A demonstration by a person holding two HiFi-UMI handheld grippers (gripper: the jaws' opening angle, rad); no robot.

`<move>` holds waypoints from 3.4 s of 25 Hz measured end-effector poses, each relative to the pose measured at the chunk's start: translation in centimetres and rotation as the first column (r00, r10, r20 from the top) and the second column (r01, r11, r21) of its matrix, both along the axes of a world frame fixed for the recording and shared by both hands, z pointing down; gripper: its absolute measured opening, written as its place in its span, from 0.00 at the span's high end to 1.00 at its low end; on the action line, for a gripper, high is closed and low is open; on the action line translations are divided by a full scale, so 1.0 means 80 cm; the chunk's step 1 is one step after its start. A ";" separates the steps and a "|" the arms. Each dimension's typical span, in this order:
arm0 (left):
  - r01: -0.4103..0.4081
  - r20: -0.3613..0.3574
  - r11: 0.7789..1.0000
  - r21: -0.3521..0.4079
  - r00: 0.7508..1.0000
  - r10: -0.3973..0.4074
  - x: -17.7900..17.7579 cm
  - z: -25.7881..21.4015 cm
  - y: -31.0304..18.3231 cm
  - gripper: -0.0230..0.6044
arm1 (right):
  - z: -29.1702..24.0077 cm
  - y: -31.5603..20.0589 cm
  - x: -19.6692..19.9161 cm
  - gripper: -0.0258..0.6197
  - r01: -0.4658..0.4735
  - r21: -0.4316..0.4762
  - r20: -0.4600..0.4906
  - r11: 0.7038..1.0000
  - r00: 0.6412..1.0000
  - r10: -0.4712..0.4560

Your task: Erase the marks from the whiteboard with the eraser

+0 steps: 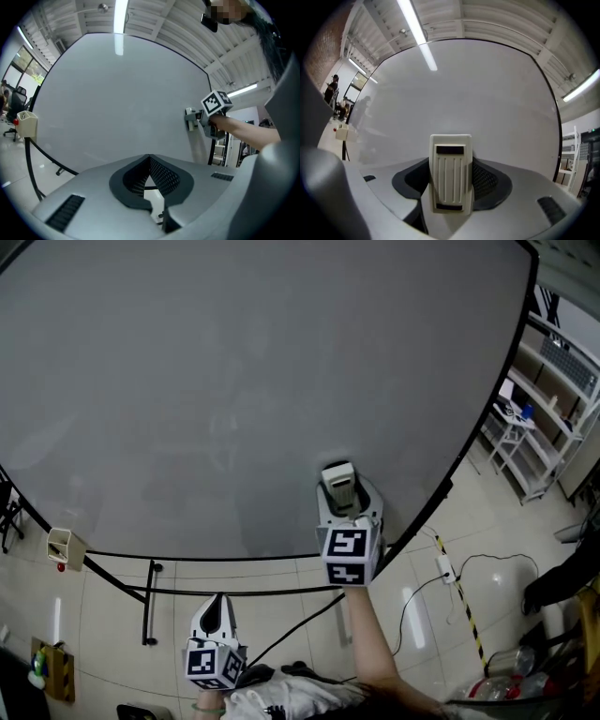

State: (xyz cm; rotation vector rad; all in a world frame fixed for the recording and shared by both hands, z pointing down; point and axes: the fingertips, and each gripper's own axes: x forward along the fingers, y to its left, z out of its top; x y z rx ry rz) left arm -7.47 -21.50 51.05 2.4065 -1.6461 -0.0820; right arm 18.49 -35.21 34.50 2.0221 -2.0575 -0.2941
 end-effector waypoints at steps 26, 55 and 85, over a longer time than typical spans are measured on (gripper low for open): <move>0.013 0.012 1.000 -0.029 1.000 -0.013 -0.001 0.005 0.002 0.96 | 0.033 0.013 0.070 0.54 0.080 0.042 0.194 0.996 0.977 -0.087; -0.241 0.140 0.963 0.119 0.965 0.224 0.162 -0.070 0.003 0.96 | 0.195 0.004 -0.055 0.54 0.223 -0.136 0.158 0.965 0.967 -0.201; -0.039 0.176 0.999 0.003 0.984 0.038 0.041 -0.008 0.047 0.96 | 0.196 0.025 -0.103 0.53 0.345 -0.171 0.335 0.923 0.901 -0.275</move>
